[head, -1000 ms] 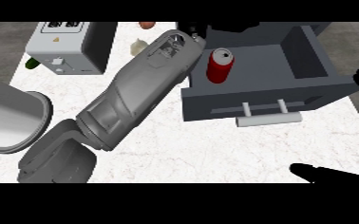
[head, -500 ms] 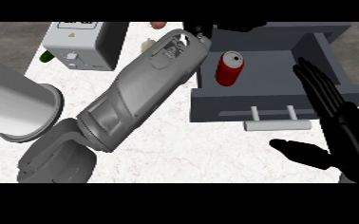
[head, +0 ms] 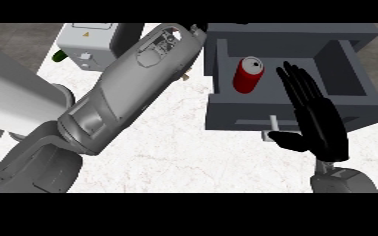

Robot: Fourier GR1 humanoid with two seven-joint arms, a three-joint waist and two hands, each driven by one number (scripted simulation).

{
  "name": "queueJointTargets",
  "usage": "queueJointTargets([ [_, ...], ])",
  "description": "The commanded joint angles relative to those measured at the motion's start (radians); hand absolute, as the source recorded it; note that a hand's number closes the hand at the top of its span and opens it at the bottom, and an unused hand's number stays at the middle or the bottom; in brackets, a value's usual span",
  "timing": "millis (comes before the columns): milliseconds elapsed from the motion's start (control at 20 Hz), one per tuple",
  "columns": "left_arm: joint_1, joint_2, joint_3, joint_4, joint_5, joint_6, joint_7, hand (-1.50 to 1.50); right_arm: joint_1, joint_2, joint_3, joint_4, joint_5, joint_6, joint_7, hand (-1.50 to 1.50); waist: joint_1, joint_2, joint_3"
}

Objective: Pick up the can, place it into the drawer and close the drawer

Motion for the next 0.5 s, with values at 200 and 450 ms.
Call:
queueJointTargets([
  [200,0.092,0.115,-0.029,-0.188,-0.062,0.010,0.115,-1.50,-0.160,0.046,-0.059,0.360,0.061,-0.175,-0.054,-1.50,0.023,-0.002,0.000],
  [450,0.126,0.189,-0.014,-0.284,-0.057,-0.024,0.156,-1.50,-0.181,0.066,-0.085,0.529,0.114,-0.303,-0.079,-1.50,0.038,0.000,0.001],
])
